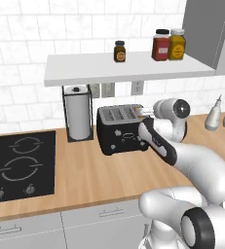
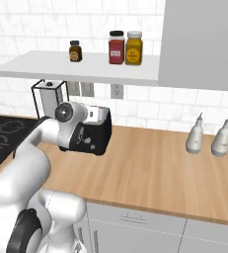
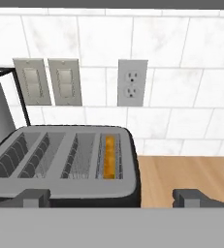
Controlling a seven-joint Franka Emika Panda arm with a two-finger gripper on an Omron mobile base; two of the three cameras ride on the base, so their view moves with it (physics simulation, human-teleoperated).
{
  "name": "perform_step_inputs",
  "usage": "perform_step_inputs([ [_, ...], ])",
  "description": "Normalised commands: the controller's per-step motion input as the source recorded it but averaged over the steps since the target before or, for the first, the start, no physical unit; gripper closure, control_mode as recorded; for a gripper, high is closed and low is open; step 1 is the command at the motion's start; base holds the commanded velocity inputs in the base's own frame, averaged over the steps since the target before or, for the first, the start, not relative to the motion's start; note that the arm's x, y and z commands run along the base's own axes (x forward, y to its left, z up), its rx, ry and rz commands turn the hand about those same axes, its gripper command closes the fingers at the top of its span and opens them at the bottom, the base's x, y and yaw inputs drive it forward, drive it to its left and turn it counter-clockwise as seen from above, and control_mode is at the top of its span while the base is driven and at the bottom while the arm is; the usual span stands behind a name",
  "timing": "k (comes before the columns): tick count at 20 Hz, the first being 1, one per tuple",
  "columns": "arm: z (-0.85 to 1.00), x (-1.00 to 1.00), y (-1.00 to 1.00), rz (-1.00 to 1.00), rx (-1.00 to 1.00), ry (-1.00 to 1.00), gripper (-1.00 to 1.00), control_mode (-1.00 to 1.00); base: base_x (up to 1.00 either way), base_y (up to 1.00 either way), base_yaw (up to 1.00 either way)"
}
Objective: Start the toaster. Once the lever pops up, take the bread to the plate on the dining counter.
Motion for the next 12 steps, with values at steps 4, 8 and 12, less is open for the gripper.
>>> perform_step_inputs([
  [4, -0.06, 0.24, 0.2, 0.0, -0.05, -0.01, -1.0, -1.0, 0.0, 0.0, 0.0],
  [8, -0.01, 0.35, 0.01, 0.0, 0.0, 0.0, -1.0, -1.0, 0.0, 0.0, 0.0],
  [12, -0.13, 0.29, -0.23, 0.0, 0.06, 0.0, -1.0, -1.0, 0.0, 0.0, 0.0],
])
